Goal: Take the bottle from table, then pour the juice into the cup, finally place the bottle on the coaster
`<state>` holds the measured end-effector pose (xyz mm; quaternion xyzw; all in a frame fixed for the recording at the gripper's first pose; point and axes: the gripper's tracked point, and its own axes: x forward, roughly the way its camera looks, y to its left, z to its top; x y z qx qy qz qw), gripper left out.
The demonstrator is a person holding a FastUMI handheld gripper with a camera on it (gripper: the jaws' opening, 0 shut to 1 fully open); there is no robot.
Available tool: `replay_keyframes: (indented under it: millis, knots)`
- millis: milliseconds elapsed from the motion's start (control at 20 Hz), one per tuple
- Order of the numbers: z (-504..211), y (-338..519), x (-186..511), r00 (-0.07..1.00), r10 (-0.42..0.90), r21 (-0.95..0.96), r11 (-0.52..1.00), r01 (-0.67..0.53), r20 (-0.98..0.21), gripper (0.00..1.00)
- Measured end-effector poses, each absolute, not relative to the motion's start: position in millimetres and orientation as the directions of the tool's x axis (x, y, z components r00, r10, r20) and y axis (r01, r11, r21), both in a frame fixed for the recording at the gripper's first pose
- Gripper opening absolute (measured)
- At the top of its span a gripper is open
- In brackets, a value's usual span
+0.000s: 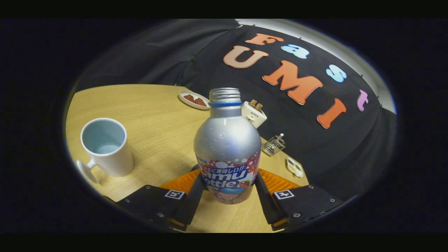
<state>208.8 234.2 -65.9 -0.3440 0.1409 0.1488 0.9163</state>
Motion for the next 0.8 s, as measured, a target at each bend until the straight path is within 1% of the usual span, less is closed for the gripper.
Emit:
replay_keyframes:
  millis: [100,300,600,800]
  knots:
    - [-72.4,242.7,209.5,0.89,0.238,-0.449,0.795,-0.408,-0.388,0.77]
    - [-82.2,251.6,215.1,0.859,0.301,-0.287,0.852,-0.437,-0.414,0.78]
    - [-86.6,265.0,226.0,0.843,0.352,-0.203,0.865,-0.459,-0.407,0.77]
    - [-82.2,260.0,246.2,0.864,0.333,-0.171,0.892,-0.418,-0.377,0.78]
